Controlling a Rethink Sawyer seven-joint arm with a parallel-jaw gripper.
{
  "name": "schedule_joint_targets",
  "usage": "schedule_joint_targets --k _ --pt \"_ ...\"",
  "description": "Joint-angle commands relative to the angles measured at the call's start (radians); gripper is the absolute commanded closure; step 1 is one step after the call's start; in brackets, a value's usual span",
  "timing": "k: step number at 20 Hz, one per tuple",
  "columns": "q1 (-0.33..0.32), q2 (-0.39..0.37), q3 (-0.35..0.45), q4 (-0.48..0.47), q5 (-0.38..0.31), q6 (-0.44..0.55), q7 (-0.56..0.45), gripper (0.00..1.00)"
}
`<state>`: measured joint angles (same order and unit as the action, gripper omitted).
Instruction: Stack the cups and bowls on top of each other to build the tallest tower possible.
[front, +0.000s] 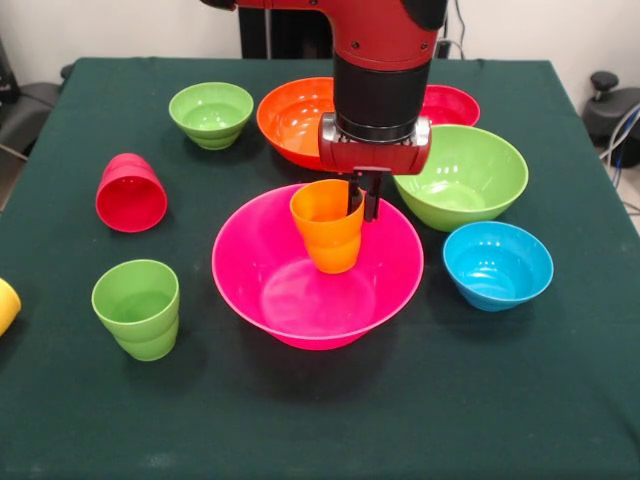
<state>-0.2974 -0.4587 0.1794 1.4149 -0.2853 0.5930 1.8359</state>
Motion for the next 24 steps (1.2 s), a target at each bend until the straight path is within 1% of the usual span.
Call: schedule_joint_targets --k 1,6,16,24 --pt "-0.015 0.023 0.042 -0.028 -0.073 -0.004 -0.073 1.0" --pt "-0.02 0.022 0.045 -0.025 -0.075 -0.006 -0.078 1.0" --pt "-0.025 0.062 0.059 -0.107 -0.068 0.045 -0.11 1.0" --pt "-0.024 0.067 0.058 -0.118 -0.069 0.047 -0.115 1.0"
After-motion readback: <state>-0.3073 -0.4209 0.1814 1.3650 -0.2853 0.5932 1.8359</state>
